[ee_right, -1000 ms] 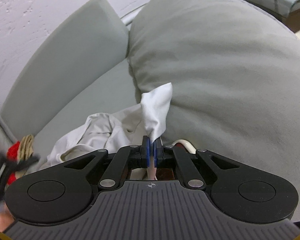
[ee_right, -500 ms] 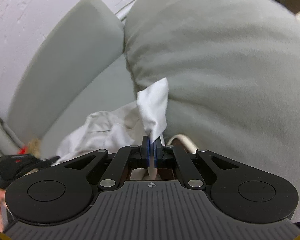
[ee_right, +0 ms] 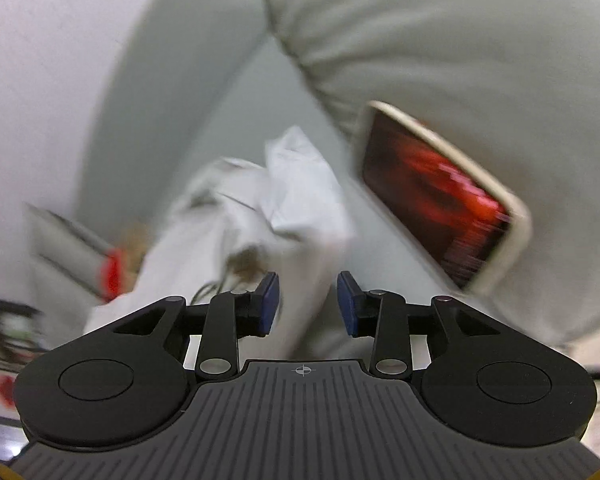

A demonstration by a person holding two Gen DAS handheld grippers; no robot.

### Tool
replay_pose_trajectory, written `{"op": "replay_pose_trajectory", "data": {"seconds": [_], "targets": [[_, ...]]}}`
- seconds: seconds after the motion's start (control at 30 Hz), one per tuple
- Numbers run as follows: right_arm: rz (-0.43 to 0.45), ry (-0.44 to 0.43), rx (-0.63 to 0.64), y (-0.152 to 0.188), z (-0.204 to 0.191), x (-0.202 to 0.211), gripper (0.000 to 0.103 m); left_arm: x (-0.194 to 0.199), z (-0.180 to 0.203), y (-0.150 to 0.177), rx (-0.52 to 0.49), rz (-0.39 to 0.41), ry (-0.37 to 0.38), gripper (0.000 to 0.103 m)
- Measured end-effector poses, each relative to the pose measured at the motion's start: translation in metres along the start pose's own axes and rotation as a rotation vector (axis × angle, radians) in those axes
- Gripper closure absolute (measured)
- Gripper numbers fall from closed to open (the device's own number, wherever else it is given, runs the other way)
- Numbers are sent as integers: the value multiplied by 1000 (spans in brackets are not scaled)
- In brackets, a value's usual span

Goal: Fold clothes

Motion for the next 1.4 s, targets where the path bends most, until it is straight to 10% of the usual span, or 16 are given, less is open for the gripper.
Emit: {"op": "replay_pose_trajectory", "data": {"seconds": [0.23, 0.37, 0.7, 1.27, 1.4], "targets": [[61, 47, 78, 26, 7, 29, 57, -2, -33, 20, 129, 23, 1, 103], [64, 74, 162, 28, -1, 26, 57, -13, -37, 7, 192, 37, -36, 64], [13, 59, 224, 33, -8, 5, 56, -26, -89, 10, 591, 66, 112, 56], [-34, 241, 347, 27, -12, -62, 57, -46, -91, -16, 562, 89, 78, 51], [17, 292, 309, 20, -5, -68, 71, -49, -99, -16, 577, 87, 58, 53]]}}
Point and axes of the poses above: each gripper's, at about its wrist camera, not at the fingertips, and x roughly against the way its jaws point, z to its right, y to its underside, the point moved 7 cm from there along -x, roughly the way its jaws point, and after that the axes turned 6 degrees about -z, right-handed, at the moved point
